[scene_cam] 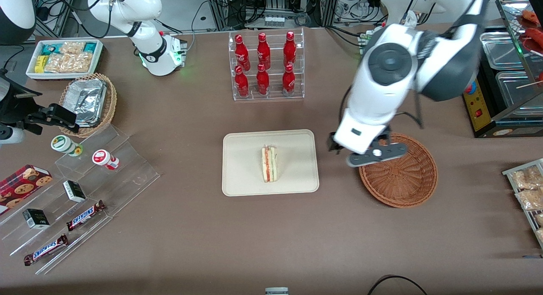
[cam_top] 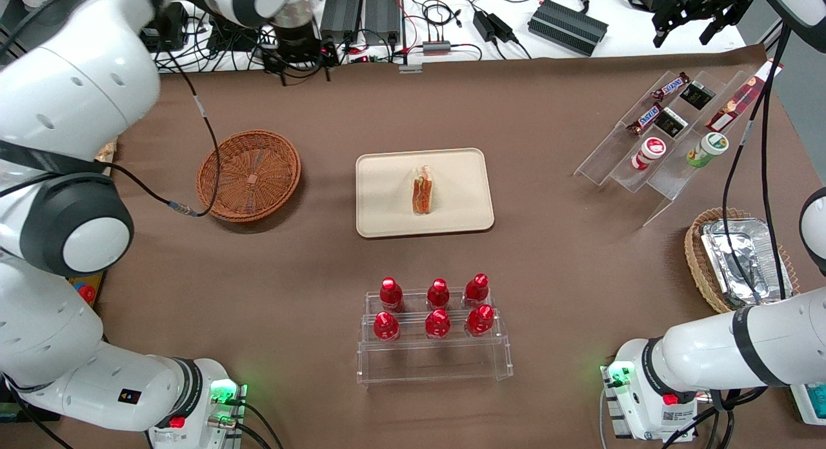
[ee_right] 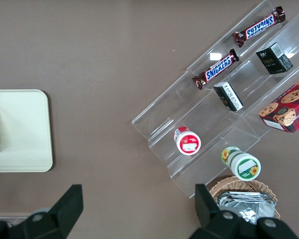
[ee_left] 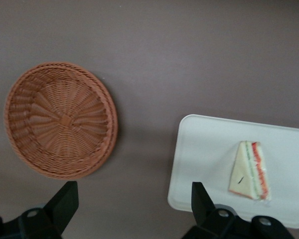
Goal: Place sandwich from basket to tray
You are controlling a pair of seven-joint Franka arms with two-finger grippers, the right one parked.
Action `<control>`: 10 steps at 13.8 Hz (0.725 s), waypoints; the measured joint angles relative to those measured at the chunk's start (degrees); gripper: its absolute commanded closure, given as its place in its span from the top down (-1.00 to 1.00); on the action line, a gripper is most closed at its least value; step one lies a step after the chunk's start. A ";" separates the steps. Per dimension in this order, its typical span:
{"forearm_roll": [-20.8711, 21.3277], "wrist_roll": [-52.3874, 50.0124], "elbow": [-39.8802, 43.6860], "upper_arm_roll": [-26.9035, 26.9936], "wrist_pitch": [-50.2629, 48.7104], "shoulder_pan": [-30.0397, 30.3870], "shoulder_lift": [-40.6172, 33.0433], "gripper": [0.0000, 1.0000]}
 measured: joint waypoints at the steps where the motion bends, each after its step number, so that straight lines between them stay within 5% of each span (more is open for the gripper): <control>1: -0.86 3.30 0.00 0.05 -1.50 1.91 -1.08 1.00; 10: -5.08 27.35 -4.60 0.32 -9.54 16.62 -12.87 1.00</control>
